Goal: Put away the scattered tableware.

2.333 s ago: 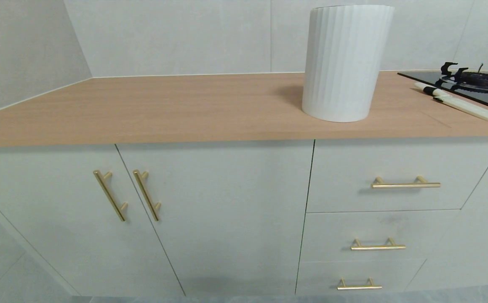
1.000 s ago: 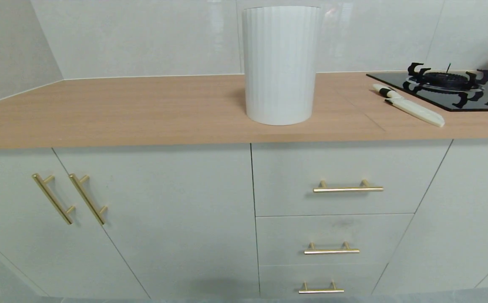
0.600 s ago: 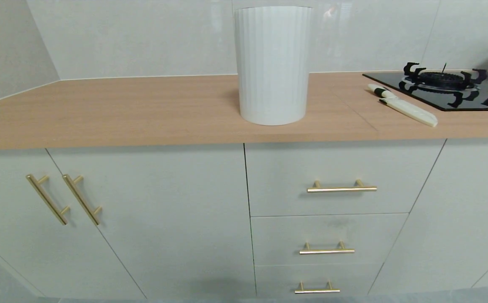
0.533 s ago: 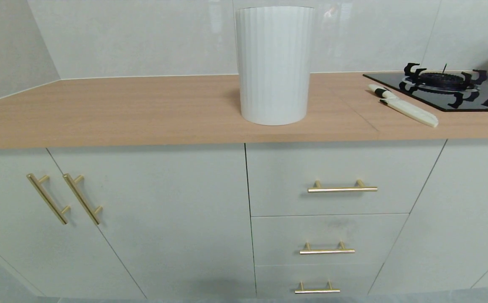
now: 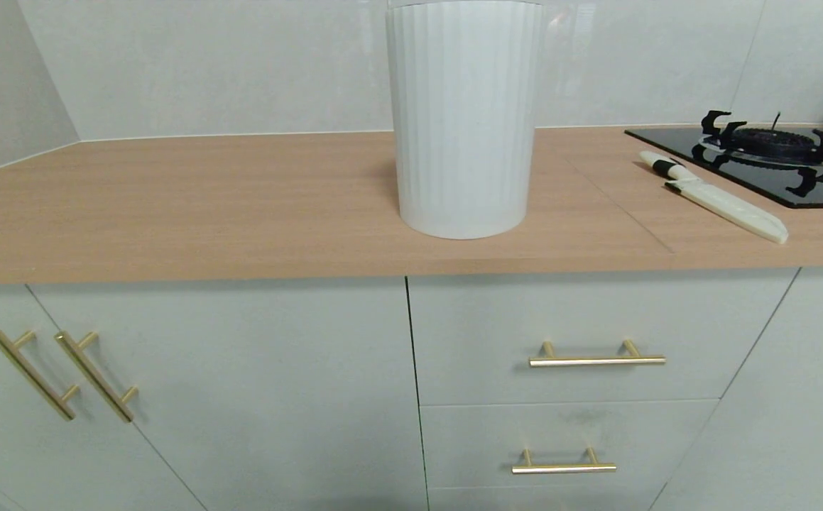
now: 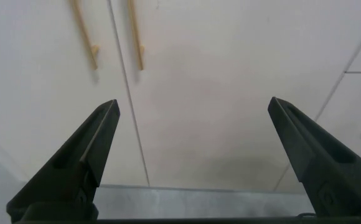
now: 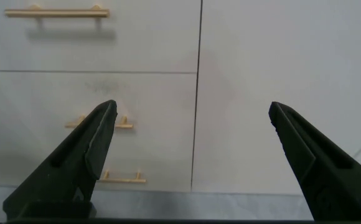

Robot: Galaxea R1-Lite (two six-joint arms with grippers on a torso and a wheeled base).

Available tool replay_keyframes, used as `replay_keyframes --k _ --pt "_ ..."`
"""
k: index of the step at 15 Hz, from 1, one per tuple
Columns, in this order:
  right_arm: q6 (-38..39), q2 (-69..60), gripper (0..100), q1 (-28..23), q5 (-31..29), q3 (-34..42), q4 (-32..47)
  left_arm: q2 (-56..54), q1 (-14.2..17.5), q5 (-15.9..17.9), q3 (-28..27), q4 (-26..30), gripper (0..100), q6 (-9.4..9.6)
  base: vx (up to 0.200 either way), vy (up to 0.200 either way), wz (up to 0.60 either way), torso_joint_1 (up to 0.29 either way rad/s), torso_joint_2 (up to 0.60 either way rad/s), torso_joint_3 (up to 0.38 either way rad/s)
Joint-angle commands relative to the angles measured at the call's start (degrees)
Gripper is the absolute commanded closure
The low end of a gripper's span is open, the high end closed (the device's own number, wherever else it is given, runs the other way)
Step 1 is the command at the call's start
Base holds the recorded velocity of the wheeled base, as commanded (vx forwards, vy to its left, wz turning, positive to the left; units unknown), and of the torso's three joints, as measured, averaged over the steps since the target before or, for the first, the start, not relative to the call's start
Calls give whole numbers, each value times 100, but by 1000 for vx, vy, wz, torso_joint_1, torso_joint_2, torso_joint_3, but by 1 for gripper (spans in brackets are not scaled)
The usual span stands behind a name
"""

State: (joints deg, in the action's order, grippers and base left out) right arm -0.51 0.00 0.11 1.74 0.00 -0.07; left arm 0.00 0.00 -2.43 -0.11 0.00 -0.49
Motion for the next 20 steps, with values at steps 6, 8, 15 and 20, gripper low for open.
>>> replay_keyframes --k 6,8,15,20 --pt "-2 9 0 -2 1 0 -1 0 0 -4 2 0 0 -4 0 0 0 0 0 0" --pt "-2 9 0 -2 1 0 -1 0 0 -4 2 0 0 -4 0 0 0 0 0 0" --pt "-2 9 0 -2 1 0 -1 0 0 -4 2 0 0 -4 0 0 0 1 -50 -45" --pt "-2 9 0 -2 1 0 -1 0 0 -4 2 0 0 -4 0 0 0 54 -377 -333"
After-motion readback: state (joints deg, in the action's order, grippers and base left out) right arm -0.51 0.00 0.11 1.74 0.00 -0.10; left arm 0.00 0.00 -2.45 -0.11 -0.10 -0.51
